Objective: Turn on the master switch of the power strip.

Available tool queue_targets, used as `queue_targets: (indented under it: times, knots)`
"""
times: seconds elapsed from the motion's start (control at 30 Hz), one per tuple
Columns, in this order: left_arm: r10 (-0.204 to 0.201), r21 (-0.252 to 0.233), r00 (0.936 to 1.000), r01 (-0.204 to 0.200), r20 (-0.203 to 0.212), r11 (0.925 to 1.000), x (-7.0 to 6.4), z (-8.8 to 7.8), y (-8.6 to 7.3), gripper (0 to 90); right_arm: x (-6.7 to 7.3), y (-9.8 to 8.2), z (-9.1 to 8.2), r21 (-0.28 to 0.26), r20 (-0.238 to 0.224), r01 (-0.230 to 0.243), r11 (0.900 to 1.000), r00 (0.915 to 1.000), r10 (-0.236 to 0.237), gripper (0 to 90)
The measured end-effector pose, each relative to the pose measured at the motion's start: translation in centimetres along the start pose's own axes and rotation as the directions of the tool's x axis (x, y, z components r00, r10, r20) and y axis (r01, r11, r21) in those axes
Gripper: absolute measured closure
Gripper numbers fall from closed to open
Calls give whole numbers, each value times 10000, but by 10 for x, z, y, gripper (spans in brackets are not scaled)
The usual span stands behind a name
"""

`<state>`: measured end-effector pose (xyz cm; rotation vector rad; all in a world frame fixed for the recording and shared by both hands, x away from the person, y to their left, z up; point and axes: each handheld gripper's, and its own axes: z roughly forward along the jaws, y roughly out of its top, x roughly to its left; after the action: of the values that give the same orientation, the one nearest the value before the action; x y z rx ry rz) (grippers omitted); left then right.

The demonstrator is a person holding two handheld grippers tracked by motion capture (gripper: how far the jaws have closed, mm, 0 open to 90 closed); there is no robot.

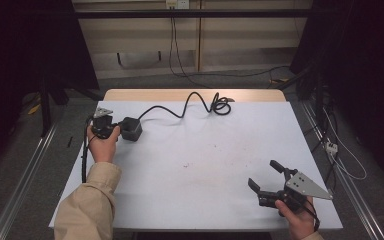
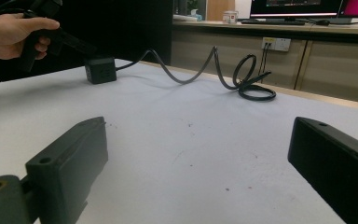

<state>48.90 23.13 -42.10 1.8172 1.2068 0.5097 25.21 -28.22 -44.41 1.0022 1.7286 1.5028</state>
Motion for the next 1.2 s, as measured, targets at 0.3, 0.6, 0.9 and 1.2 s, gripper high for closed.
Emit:
queue_targets:
  times: [0.3, 0.6, 0.9, 1.2]
  knots:
    - [-194, -290, 9990, 206, 404, 9994, 0, -10, 3, 621, -1, 0, 0, -14, 6, 3, 10000, 10000, -3, 41]
    - [128, -249, 9923, -98, 1233, 9996, -14, -19, 6, 398, 1, 1, 1, 4, -47, 40, 10000, 10000, -40, 41]
    - [395, -415, 9798, -319, 1961, 9986, -33, -26, -1, 298, 0, 1, 1, 23, -42, -59, 10000, 10000, 59, 41]
    - [905, -443, 9596, -816, 2666, 9957, -49, -37, -11, 244, 0, 0, 1, 47, -49, -59, 10000, 10000, 59, 42]
